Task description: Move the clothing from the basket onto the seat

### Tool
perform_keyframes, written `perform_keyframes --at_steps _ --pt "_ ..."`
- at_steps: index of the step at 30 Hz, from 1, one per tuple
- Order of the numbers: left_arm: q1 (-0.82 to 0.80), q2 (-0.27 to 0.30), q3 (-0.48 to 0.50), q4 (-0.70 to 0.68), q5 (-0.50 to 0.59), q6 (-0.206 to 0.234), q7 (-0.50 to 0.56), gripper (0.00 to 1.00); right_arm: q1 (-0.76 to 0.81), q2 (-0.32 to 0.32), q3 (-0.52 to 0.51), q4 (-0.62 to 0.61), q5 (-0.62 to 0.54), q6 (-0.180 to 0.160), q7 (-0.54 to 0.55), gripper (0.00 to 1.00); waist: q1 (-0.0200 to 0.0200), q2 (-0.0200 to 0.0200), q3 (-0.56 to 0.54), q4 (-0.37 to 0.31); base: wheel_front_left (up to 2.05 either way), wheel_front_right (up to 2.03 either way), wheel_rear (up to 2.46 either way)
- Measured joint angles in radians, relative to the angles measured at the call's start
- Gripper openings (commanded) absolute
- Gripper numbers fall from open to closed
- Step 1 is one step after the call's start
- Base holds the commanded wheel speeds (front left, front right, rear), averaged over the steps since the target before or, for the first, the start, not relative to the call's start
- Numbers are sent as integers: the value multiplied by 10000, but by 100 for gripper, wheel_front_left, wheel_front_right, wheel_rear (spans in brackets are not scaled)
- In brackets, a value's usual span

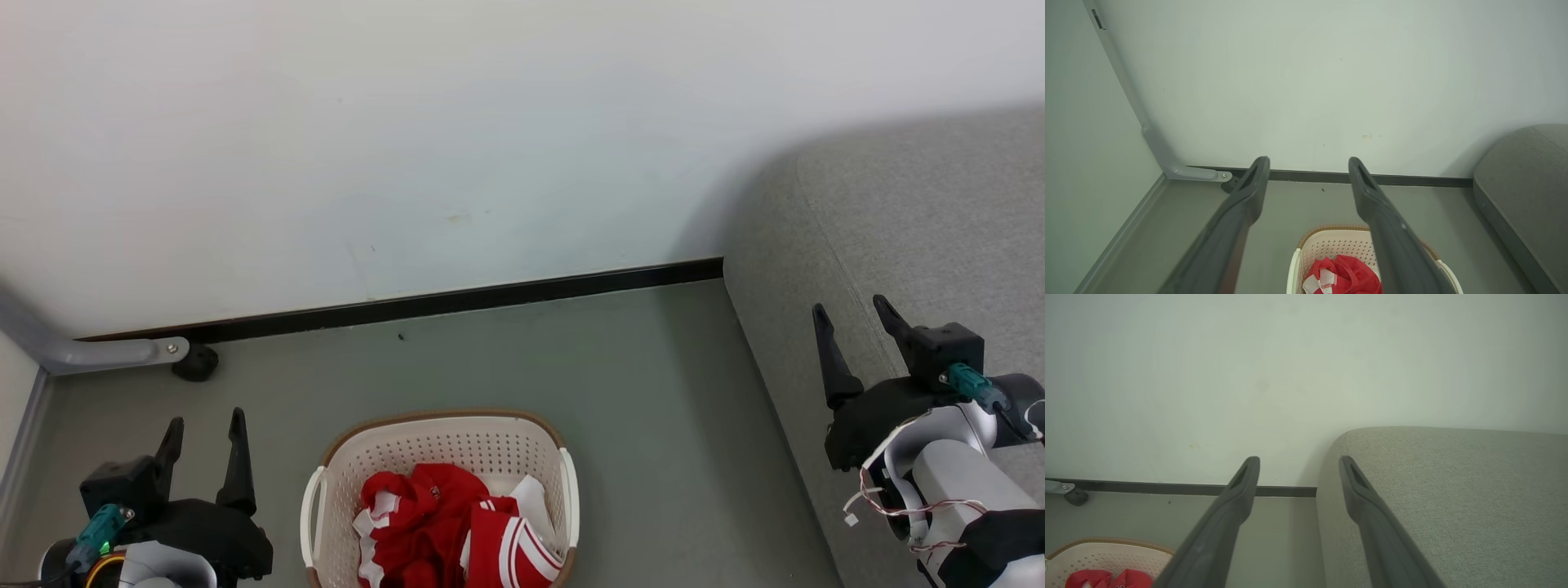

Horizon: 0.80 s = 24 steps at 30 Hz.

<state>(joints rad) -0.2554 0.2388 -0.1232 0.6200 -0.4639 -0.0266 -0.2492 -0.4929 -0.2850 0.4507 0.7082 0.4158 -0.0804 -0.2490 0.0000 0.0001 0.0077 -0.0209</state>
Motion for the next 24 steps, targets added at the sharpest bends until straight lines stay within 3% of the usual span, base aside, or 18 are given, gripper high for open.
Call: perform_keyframes --at_steps 10,24 --pt "316 -240 142 -291 270 -288 0 100 105 0 -196 -802 -395 -86 -2 100 0 0 505 -8 0 0 0" --pt "58 -690 167 -550 364 -779 0 100 -300 36 -568 -2230 -1055 -267 -4 100 1 0 2169 -53 0 0 0"
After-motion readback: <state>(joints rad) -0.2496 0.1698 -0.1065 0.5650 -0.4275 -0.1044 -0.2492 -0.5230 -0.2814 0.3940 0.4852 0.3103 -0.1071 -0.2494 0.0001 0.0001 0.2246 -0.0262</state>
